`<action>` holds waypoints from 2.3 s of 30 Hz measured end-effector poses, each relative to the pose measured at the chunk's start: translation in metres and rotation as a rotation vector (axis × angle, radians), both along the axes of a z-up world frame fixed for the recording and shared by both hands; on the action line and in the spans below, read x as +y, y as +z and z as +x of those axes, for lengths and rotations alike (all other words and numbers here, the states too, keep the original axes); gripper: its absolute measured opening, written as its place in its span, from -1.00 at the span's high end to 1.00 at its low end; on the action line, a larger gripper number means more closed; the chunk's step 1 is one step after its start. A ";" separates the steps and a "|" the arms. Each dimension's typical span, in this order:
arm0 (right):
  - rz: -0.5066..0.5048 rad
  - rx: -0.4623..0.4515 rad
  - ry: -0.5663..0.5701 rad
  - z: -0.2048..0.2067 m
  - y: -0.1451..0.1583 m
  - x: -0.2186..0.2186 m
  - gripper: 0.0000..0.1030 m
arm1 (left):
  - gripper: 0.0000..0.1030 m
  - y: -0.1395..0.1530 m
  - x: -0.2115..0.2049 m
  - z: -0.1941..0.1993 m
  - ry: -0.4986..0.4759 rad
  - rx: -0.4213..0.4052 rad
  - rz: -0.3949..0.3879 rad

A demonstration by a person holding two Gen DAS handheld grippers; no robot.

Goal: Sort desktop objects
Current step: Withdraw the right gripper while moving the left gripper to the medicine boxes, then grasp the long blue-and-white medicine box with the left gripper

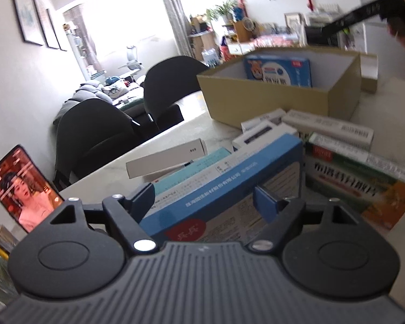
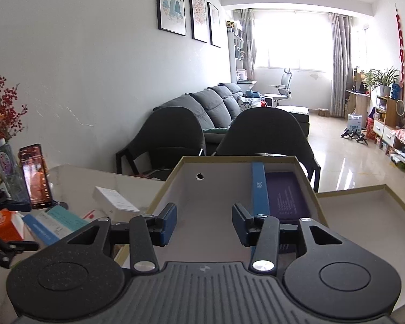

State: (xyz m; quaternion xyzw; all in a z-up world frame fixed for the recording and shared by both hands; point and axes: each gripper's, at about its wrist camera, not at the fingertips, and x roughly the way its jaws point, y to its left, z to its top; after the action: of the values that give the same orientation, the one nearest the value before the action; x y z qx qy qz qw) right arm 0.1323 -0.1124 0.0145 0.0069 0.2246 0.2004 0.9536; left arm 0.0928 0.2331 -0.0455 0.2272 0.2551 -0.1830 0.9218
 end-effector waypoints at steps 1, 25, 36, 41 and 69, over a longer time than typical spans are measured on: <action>0.007 0.000 0.002 -0.003 0.000 -0.001 0.04 | -0.49 -0.002 -0.001 0.001 -0.004 0.003 0.020; -0.002 0.003 0.263 -0.039 -0.008 0.066 0.00 | 0.02 -0.007 -0.013 -0.029 -0.043 -0.039 0.164; -0.065 -0.007 0.368 -0.051 -0.008 0.097 -0.02 | 0.23 -0.008 -0.025 -0.046 -0.096 -0.015 0.274; -0.052 0.002 0.357 -0.052 -0.010 0.091 -0.03 | 0.34 -0.011 -0.038 -0.051 -0.142 0.018 0.380; 0.107 0.038 0.221 -0.057 -0.028 0.031 -0.03 | 0.56 0.011 -0.067 -0.028 -0.100 0.267 0.509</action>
State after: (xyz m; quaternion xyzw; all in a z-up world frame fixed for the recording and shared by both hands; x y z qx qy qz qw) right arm 0.0753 -0.0810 -0.0132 0.0367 0.2309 0.3157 0.9196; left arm 0.0645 0.1657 -0.0348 0.4372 0.4004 -0.1865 0.7834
